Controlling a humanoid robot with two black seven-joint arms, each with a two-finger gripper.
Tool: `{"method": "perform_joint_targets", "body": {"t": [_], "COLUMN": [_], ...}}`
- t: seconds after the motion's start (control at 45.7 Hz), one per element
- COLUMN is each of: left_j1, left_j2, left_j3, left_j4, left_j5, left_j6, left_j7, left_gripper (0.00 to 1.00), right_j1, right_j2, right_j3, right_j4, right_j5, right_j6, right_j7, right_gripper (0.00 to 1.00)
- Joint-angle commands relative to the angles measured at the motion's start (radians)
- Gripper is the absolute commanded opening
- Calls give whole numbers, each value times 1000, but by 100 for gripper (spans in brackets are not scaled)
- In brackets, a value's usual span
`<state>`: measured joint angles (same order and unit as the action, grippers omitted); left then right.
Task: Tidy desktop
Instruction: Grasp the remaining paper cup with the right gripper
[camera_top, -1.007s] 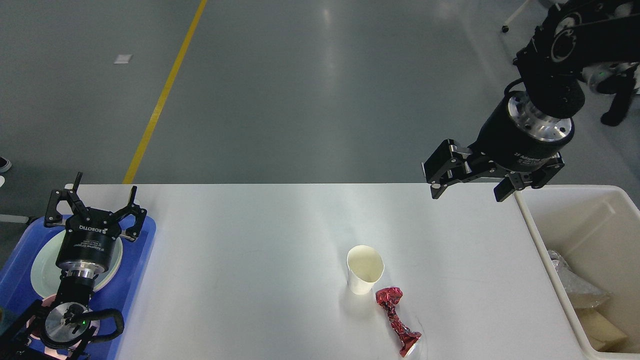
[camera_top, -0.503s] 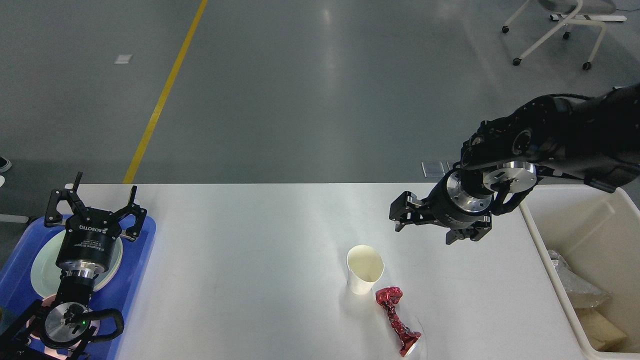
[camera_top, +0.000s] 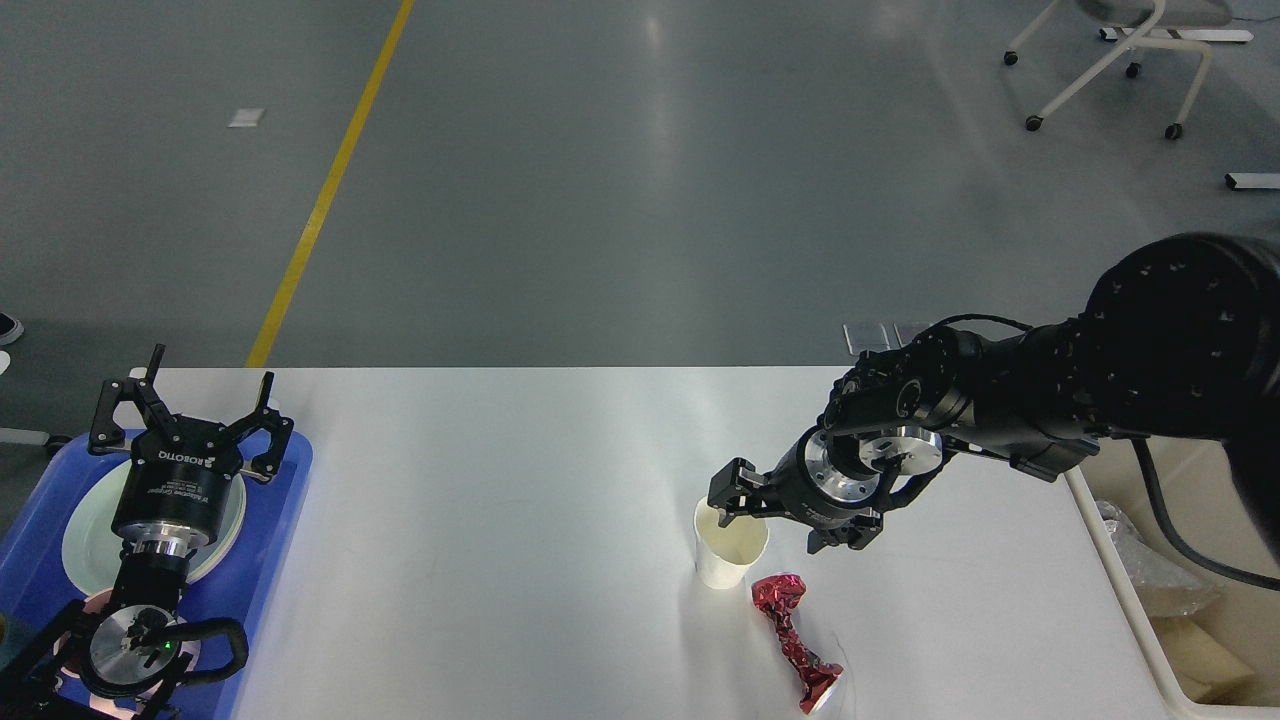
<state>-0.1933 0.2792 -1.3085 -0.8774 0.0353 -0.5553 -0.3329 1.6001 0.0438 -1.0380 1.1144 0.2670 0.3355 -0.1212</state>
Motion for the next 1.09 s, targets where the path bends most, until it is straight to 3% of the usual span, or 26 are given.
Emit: {"method": "perform_joint_targets", "body": {"t": [0.0, 0.285, 0.35, 0.547, 0.635, 0.679, 0.963, 1.073], "left_j1": [0, 0, 0, 0, 0, 0, 0, 0], "left_j2": [0, 0, 0, 0, 0, 0, 0, 0], "left_j3": [0, 0, 0, 0, 0, 0, 0, 0], "left_j4": [0, 0, 0, 0, 0, 0, 0, 0], "left_j5": [0, 0, 0, 0, 0, 0, 0, 0], "left_j6": [0, 0, 0, 0, 0, 0, 0, 0], "left_j7": [0, 0, 0, 0, 0, 0, 0, 0], "left_gripper": [96, 96, 96, 96, 96, 96, 96, 96], "right_j1": [-42, -141, -146, -146, -146, -147, -147, -147], "right_j2": [7, 28, 30, 30, 30, 30, 28, 28], "right_j3": [3, 47, 47, 47, 47, 47, 47, 47], "right_j4": [-10, -76, -76, -76, -76, -76, -74, -74], "right_j5": [1, 0, 0, 3, 14, 15, 15, 15], "right_j6": [-61, -145, -153, -153, -153, -154, -200, -202], "right_j7": [0, 0, 0, 0, 0, 0, 3, 3], "right_gripper": [100, 100, 94, 58, 32, 25, 0, 0]}}
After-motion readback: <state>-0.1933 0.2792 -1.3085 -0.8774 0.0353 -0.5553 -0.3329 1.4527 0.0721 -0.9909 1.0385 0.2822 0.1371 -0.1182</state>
